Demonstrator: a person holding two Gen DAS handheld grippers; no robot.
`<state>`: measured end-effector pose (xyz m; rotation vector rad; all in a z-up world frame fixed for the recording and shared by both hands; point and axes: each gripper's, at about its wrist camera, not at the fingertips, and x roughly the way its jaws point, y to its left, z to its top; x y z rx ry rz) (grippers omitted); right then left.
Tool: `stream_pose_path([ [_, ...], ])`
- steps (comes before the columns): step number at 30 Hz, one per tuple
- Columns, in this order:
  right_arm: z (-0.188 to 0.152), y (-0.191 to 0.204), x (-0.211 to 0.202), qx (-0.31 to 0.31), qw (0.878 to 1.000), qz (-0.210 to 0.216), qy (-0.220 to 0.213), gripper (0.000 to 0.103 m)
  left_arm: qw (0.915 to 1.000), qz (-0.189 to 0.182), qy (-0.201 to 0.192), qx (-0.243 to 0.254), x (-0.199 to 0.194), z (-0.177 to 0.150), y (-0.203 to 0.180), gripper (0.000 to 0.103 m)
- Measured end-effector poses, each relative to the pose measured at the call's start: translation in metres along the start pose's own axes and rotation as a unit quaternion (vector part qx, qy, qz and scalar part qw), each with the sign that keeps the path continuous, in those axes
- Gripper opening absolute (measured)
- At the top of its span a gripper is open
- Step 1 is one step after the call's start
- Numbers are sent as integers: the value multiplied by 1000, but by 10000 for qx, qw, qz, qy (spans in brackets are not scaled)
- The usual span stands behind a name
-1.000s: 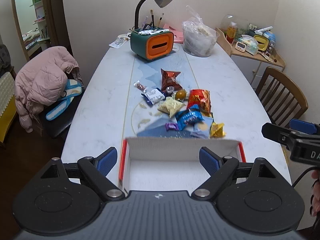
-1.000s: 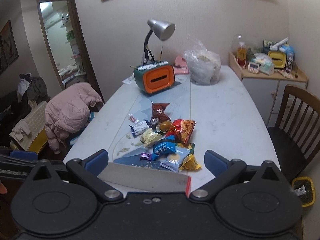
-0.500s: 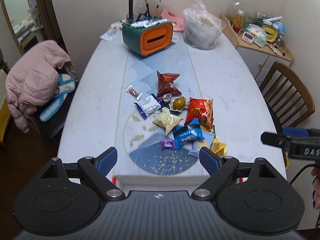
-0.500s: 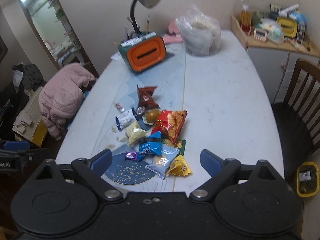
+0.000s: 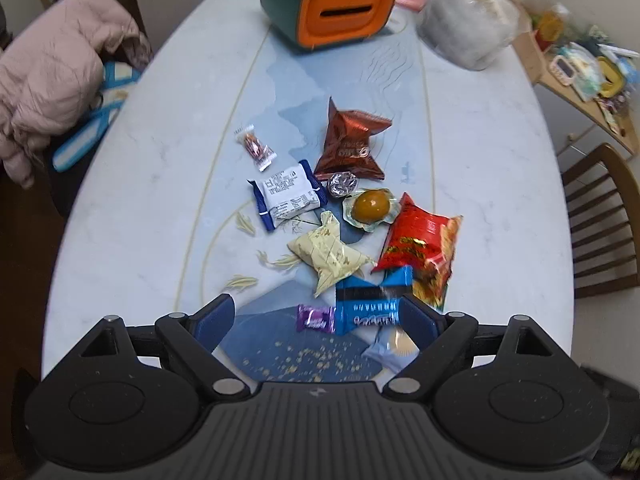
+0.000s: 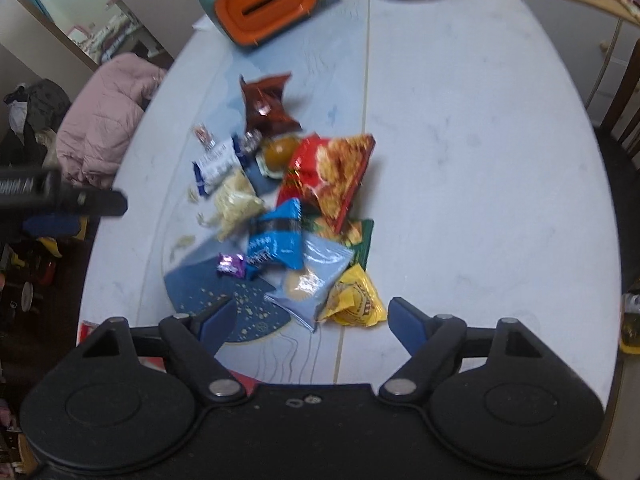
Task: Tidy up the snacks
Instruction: 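Reach the left tool to the cream pastry while the right tool reaches the yellow chip bag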
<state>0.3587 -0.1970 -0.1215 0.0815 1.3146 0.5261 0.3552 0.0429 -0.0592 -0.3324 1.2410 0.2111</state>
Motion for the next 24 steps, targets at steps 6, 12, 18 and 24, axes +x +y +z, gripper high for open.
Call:
stream_pose_path([
  [6, 9, -20, 32, 281, 9992, 11, 288, 77, 9986, 62, 304, -433, 54, 22, 4, 89],
  [12, 12, -32, 62, 455, 9974, 58, 555, 68, 9954, 20, 620, -736, 101, 31, 8, 89],
  [18, 12, -35, 79, 480, 9965, 140, 668, 57, 9919, -49, 800, -984, 130, 35, 10, 89],
  [24, 10, -35, 86, 396, 9965, 139, 729, 50, 9875, -121, 980, -1229, 148, 37, 17, 79],
])
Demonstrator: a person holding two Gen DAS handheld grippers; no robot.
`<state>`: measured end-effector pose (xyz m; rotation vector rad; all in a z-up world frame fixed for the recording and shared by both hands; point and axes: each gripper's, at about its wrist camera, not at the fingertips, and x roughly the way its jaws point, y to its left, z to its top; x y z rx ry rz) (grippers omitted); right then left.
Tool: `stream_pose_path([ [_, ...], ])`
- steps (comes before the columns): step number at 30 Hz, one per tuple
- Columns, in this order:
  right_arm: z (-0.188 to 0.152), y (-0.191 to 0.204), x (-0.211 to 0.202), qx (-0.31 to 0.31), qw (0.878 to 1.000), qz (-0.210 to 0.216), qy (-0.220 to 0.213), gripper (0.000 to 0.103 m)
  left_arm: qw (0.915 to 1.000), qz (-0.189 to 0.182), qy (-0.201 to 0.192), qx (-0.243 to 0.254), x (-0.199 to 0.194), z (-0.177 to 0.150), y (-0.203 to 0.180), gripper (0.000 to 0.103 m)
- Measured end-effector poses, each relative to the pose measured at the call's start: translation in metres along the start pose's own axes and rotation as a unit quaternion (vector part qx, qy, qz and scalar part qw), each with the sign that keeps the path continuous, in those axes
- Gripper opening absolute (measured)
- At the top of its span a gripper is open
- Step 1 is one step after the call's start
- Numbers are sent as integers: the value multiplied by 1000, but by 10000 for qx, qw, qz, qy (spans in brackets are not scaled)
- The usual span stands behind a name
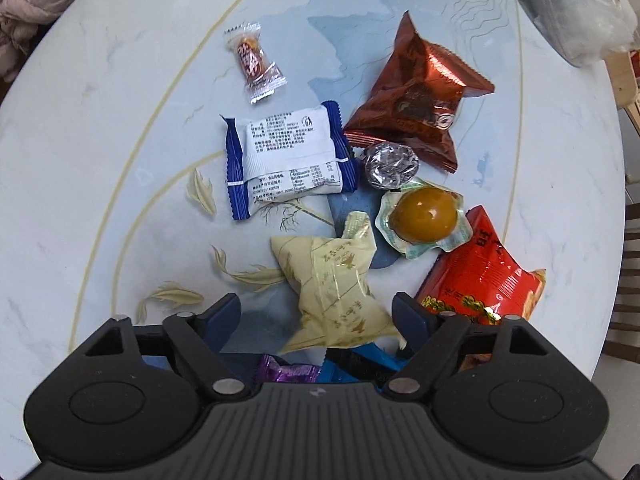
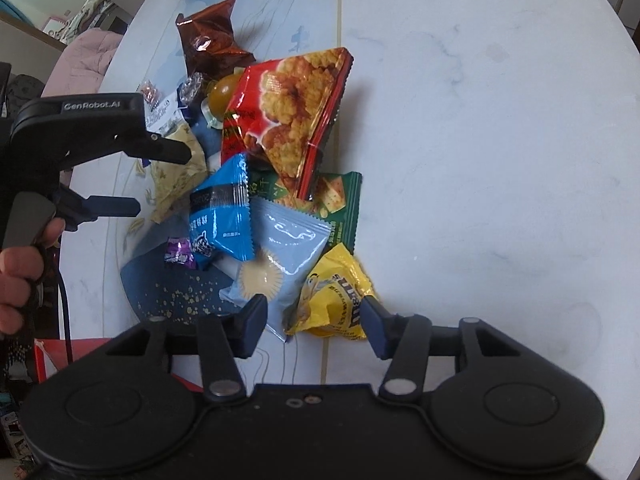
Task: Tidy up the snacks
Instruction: 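Reach the left tool to the cream pastry while the right tool reaches the yellow chip bag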
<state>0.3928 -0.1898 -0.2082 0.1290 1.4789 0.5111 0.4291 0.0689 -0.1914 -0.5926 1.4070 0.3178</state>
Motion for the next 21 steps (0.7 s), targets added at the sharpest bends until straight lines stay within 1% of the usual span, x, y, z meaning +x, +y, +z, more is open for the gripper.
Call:
stream_pose_path([
  [3, -2, -1, 1, -20, 10000, -13, -17, 47, 9999, -38, 87, -83, 5, 2, 3, 70],
  [4, -3, -1, 1, -32, 10000, -29, -31, 45, 9999, -43, 107, -101, 7, 3, 3, 68],
  [5, -4, -1, 1, -41, 10000, -55, -42, 44, 9999, -46, 126, -108, 8, 3, 4, 63],
  [7, -4, -2, 2, -46, 10000, -57, -35, 39, 9998, -60, 123, -139, 9, 2, 7, 62],
  [10, -6, -4, 4, -21, 9999, -79, -82, 35, 9998, -41, 82, -178, 8, 2, 11, 58],
  [14, -8, -4, 2, -56, 9998, -40, -189, 34, 9999, 59, 1, -155, 5, 1, 13, 55],
  [16, -9, -5, 2, -59, 9997, -31, -221, 33, 9999, 37, -13, -166, 4, -1, 13, 41],
  [21, -13, -4, -6, -96, 9995, 15, -314, 31, 9998, 69, -86, -136, -6, -10, 18, 40],
])
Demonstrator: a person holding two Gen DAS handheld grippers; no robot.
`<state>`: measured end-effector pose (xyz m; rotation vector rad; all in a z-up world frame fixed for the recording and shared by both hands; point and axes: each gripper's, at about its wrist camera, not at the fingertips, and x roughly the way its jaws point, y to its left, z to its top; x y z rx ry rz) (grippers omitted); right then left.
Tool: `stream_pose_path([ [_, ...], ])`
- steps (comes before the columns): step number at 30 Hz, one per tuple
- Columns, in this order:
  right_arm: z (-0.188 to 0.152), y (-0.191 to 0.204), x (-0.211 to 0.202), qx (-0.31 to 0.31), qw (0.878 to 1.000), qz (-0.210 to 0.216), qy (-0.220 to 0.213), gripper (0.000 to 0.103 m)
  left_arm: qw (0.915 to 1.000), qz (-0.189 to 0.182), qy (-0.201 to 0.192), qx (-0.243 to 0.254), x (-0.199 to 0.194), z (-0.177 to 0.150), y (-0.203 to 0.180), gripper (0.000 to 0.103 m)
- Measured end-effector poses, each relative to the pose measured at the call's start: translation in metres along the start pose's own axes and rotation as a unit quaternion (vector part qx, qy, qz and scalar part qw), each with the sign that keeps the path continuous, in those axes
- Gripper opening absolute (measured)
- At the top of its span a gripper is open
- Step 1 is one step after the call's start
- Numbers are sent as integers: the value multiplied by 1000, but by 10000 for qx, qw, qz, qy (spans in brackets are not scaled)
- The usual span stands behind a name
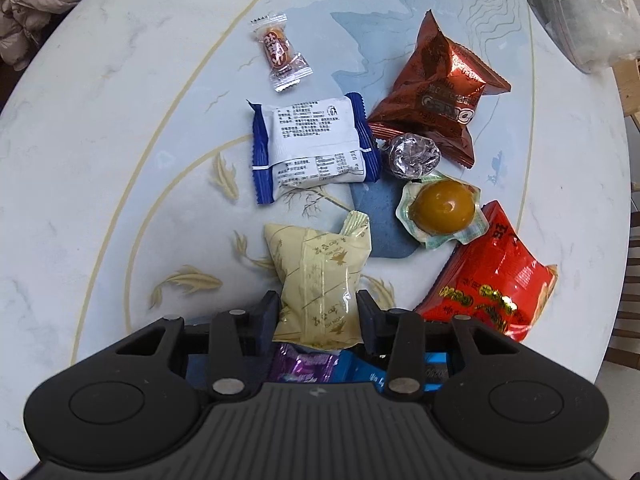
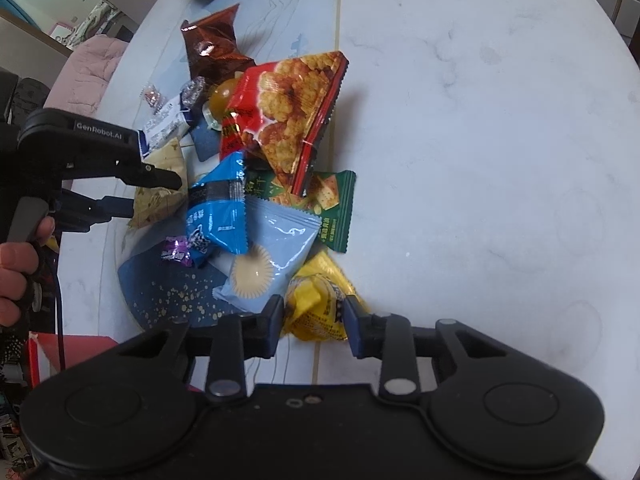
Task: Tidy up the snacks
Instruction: 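Reach the left tool to the cream pastry while the right tool reaches the yellow chip bag, then grasp the cream pastry with the left tool while the right tool grasps the yellow bag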
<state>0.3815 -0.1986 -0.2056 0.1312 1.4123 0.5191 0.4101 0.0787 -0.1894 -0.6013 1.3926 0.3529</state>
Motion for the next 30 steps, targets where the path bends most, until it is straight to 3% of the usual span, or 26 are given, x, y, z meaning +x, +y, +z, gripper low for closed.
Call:
stream_pose_path([
  [12, -12, 5, -37, 120, 9991, 100, -398, 27, 9993, -245, -268, 38, -44, -22, 16, 39],
  [30, -72, 65, -130, 231, 9895, 200, -1411, 24, 9893, -756, -667, 1059, -162, -93, 40, 39],
])
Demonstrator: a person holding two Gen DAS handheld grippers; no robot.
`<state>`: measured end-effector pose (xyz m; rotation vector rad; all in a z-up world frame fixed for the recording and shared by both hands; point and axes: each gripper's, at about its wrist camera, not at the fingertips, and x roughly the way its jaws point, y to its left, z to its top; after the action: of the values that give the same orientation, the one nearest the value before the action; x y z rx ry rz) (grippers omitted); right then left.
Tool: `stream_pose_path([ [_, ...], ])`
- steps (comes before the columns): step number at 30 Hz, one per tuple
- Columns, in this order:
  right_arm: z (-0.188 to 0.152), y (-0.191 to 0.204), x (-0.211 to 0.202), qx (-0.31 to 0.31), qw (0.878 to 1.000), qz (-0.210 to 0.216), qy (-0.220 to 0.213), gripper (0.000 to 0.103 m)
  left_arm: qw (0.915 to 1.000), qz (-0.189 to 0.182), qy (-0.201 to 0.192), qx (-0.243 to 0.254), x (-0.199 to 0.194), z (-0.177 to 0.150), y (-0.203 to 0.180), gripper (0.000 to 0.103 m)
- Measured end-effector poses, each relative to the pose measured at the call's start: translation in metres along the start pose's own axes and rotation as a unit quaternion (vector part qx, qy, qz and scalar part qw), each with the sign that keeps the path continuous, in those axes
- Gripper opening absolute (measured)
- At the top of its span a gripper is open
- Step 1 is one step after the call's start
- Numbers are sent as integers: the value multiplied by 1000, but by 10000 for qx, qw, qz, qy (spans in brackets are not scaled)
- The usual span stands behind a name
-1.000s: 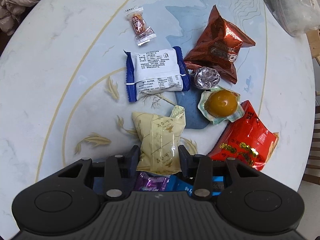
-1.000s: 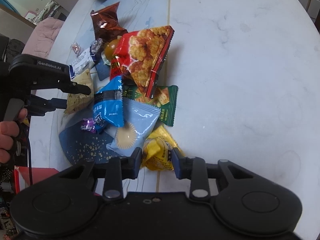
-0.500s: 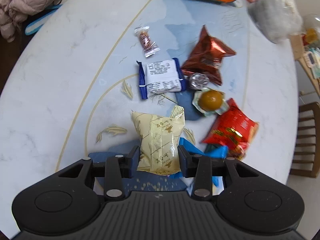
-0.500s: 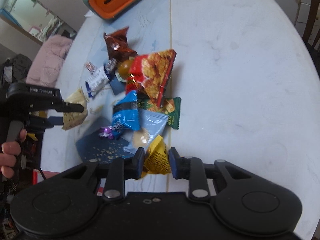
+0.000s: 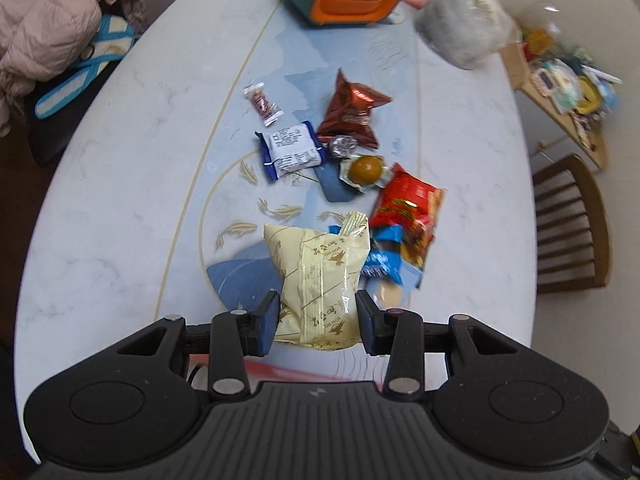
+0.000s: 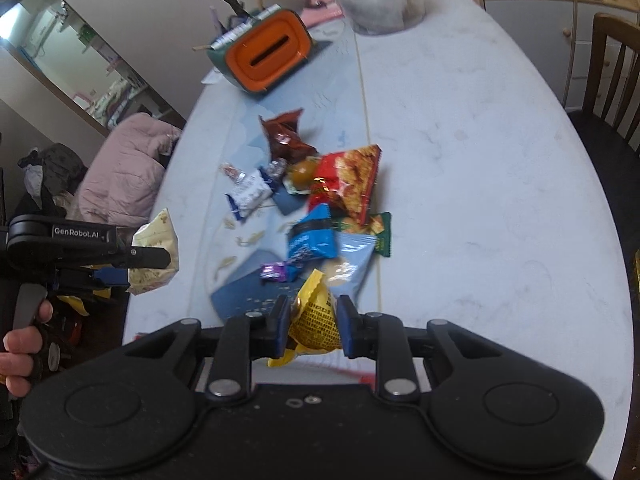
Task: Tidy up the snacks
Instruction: 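Grasp the cream pastry with the left tool while the right tool grasps the yellow bag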
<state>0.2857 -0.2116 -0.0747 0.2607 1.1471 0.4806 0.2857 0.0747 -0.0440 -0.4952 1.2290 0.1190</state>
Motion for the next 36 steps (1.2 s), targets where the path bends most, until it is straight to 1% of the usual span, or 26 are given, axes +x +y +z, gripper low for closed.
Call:
stream_pose_path([
  [6, -21, 24, -37, -65, 9995, 117, -302, 24, 9991, -180, -167, 351, -49, -26, 1, 39],
  [10, -38, 38, -56, -132, 9990, 168, -385, 24, 9980, -210, -203, 567, -75, -48, 5, 39],
  [14, -58, 49, -69, -172, 9989, 203, -394, 24, 9965, -182, -157, 795, -91, -70, 12, 40],
  [20, -87, 64, -75, -249, 9989, 237, -304, 24, 9934, -164, 3, 1133, -105, -108, 24, 40],
  [24, -105, 70, -70, -285, 9991, 237, -184, 24, 9919, -90, 180, 1257, -96, -131, 33, 40],
  [28, -124, 72, -50, -255, 9996, 138, 45, 24, 9904, -13, 392, 1327, -71, -153, 40, 40],
  [32, -141, 66, -30, -200, 9995, -19, 235, 24, 9884, 132, 454, 1444, -44, -171, 44, 40],
  [36, -155, 61, -8, -152, 9990, -147, 401, 24, 9864, 171, 521, 1549, -19, -183, 44, 40],
])
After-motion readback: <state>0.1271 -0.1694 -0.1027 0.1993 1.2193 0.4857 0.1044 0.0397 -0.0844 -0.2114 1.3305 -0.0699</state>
